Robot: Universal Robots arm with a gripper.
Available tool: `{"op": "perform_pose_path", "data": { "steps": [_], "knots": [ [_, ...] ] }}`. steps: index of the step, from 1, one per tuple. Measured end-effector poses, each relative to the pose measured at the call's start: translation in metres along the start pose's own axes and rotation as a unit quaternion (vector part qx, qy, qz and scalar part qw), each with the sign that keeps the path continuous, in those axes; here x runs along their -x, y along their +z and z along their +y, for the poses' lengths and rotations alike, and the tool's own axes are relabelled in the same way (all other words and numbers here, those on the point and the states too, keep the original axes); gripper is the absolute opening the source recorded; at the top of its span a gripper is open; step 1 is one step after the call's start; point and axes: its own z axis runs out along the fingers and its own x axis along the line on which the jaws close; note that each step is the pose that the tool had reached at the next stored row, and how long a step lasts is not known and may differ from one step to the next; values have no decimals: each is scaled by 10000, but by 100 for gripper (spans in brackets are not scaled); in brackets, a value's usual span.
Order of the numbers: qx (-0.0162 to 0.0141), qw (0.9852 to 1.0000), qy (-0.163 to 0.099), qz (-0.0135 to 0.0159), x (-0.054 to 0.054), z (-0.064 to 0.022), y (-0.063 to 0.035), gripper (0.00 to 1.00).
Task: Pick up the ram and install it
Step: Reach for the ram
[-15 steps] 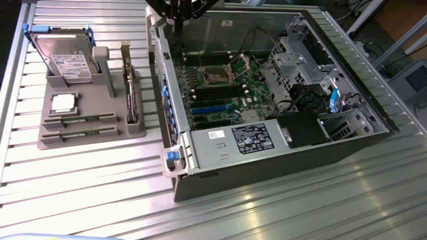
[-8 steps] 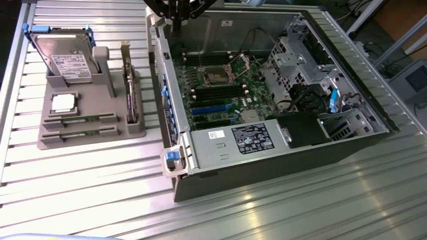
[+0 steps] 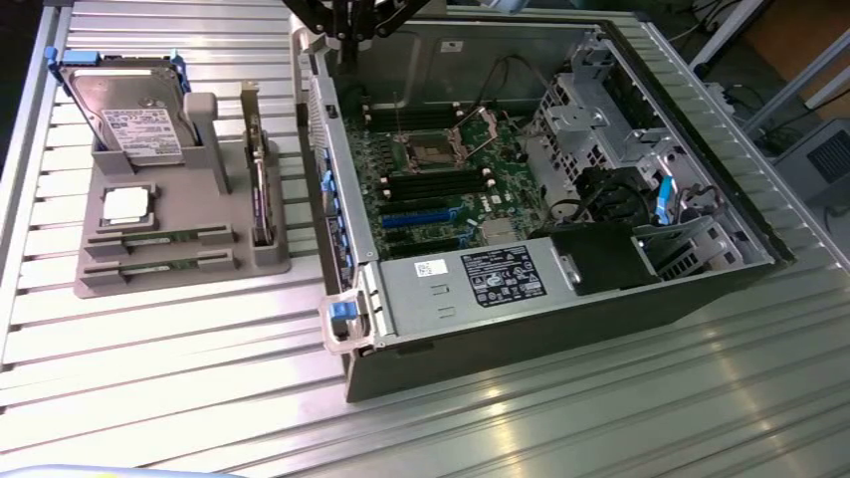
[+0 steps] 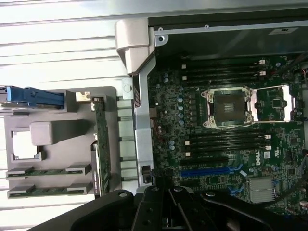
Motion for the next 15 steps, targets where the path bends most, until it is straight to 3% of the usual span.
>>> {"op": "perform_pose_path", "data": {
  "steps": [15],
  "knots": [
    [0,10000,0,0,-142,-11,-3,10]
  ]
}}
